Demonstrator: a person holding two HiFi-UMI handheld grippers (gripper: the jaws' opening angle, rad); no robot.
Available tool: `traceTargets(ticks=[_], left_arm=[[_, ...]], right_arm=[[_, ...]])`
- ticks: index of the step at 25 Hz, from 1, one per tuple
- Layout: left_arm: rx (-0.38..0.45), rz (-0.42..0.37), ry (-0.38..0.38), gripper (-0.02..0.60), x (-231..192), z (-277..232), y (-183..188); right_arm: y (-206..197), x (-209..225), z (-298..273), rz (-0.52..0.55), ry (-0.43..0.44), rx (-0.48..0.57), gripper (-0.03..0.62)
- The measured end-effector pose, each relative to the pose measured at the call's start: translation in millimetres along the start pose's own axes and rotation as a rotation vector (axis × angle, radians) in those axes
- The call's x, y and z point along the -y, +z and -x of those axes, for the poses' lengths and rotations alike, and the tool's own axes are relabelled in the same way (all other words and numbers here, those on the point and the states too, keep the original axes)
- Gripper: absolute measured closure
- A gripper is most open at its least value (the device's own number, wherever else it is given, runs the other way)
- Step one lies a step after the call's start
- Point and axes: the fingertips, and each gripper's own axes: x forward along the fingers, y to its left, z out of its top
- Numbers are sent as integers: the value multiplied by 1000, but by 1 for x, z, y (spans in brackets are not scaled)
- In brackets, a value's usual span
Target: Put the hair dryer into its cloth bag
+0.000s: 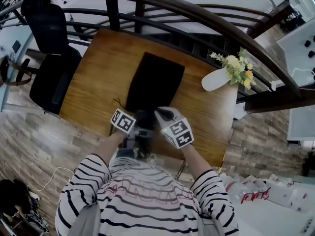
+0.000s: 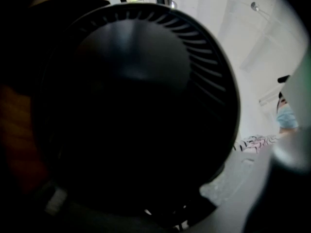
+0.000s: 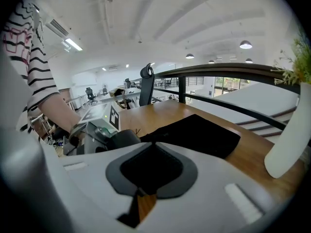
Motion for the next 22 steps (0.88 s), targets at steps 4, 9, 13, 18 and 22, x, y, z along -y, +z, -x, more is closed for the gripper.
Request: traceTargets(ticks=[4,9,13,18,22], left_arm=[[30,50,-16,298,-7,-2,13],[10,135,-64,298,-9,-8,22],[-29,115,-8,295,-22,-7,28],[-45,139,-26,288,-26,-10,42],[-64,180,-40,281,-29,-10,50]], right_arm=[[-6,-6,4,15,18,1,580],[-12,-15,13,29,42,14,582],[-15,-21,13,48,54,4,582],[-13,-18,21,42,56,23,582],[-16,-12,24,21,46,28,582]])
